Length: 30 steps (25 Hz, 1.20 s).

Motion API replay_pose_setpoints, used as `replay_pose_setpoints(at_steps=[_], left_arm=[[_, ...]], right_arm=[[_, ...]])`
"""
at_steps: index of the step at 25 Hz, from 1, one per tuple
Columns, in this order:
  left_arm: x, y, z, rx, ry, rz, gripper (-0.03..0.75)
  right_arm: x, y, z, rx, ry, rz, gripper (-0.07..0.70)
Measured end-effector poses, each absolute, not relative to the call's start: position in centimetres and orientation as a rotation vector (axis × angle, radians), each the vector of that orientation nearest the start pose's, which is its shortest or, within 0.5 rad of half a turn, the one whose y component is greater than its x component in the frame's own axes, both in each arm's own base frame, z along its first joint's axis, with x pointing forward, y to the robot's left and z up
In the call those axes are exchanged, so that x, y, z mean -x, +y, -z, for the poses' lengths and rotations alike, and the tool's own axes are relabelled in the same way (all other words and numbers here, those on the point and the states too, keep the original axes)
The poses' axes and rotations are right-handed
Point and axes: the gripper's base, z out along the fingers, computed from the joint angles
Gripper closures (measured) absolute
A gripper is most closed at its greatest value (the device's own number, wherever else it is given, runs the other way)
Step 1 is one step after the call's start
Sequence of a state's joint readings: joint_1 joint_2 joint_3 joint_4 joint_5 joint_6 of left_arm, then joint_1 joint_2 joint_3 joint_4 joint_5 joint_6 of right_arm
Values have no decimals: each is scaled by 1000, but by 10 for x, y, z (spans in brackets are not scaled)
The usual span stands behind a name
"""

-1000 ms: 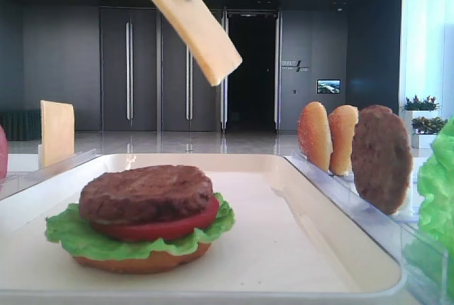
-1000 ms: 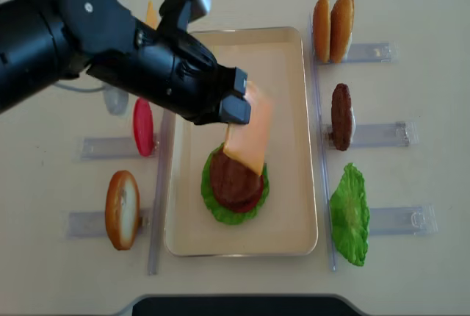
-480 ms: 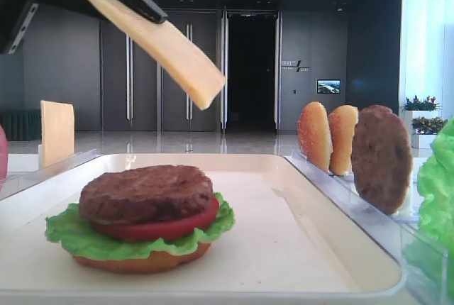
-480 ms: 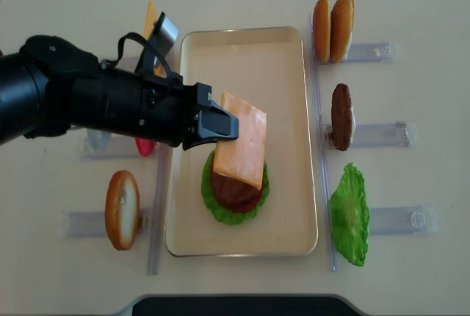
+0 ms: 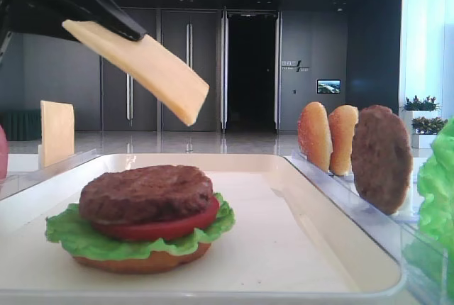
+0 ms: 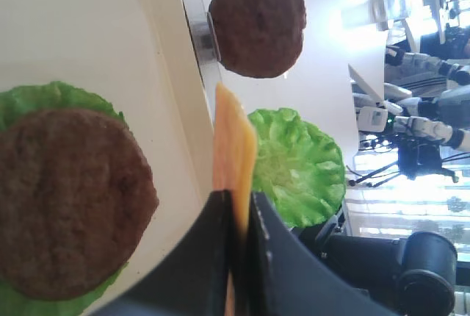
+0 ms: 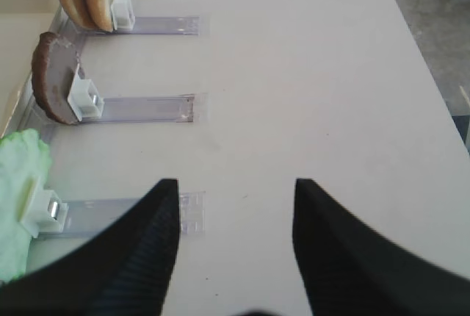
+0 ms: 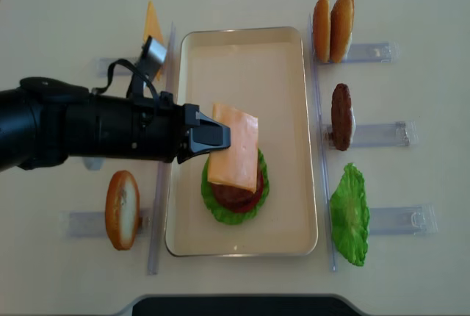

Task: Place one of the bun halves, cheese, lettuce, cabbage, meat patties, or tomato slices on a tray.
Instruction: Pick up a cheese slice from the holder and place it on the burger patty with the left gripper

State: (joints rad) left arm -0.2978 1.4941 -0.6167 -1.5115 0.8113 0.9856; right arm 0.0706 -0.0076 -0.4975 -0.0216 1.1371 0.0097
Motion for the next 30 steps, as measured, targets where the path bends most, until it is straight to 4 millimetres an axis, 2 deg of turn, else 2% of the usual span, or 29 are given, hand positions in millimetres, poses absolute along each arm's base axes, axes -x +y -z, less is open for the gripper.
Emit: replay_pose_setpoints(at_steps=[5,13,19,30], left_arm=[[-221,-121,-184,-85,2473,1422,690],[-223,-125,-164,-62,2462,1529,690],[-226,-126,-145,-25,2518,1551,690],[-227,-126,-142,-34,2517,1542,690]], right_arm=[[9,-2,-270,62,2115,-22,262],[9,-2,-270,62,2115,-22,262],[9,-2,-270,62,2115,-22,262],[9,-2,-270,62,2115,-22,262]])
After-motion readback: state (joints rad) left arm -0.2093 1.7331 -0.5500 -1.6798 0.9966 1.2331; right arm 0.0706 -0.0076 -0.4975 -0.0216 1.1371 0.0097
